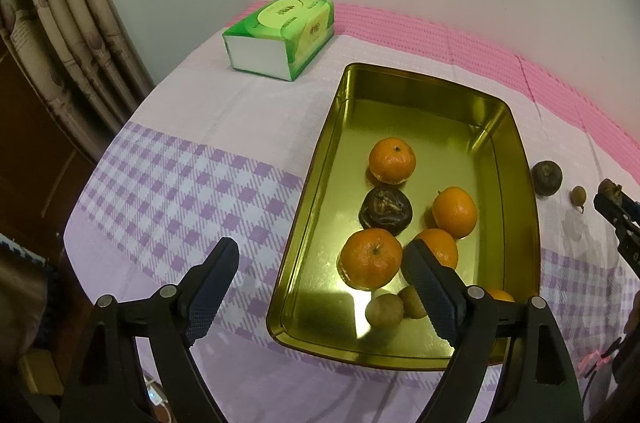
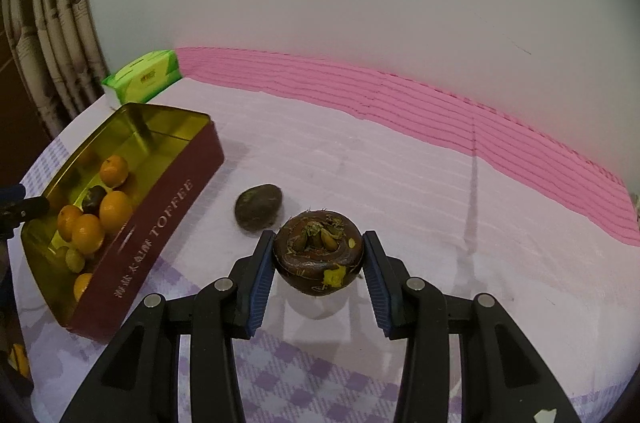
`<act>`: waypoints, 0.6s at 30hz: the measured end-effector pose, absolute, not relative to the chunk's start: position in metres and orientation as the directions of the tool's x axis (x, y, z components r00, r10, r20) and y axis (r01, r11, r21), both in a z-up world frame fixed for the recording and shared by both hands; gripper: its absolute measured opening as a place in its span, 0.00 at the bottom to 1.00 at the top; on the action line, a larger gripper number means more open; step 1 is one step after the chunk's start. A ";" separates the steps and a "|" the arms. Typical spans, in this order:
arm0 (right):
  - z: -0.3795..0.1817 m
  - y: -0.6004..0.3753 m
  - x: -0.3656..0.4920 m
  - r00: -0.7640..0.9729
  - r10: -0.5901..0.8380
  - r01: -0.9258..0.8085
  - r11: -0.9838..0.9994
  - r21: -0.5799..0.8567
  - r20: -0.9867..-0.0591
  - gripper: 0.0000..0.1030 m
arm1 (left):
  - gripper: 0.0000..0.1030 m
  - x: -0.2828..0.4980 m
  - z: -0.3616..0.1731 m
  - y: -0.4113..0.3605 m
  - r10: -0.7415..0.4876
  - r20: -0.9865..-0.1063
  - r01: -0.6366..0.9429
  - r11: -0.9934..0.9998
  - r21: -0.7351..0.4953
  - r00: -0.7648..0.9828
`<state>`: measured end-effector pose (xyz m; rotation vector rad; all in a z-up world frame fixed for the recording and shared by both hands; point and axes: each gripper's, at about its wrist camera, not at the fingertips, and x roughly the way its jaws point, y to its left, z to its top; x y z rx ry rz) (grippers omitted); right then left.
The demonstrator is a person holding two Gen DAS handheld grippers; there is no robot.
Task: Organize fruits
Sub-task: 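Lift the left gripper out of the tray while the right gripper holds the dark fruit, then lower the dark brown fruit into the tin tray and open the right gripper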
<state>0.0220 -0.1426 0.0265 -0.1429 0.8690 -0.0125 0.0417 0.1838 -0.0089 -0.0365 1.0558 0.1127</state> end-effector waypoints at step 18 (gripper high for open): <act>0.029 -0.027 0.035 0.575 0.192 -0.339 0.941 -0.018 -0.795 0.39 | 0.86 0.037 -0.005 0.204 0.078 -0.872 -0.184 0.983 -0.014 0.482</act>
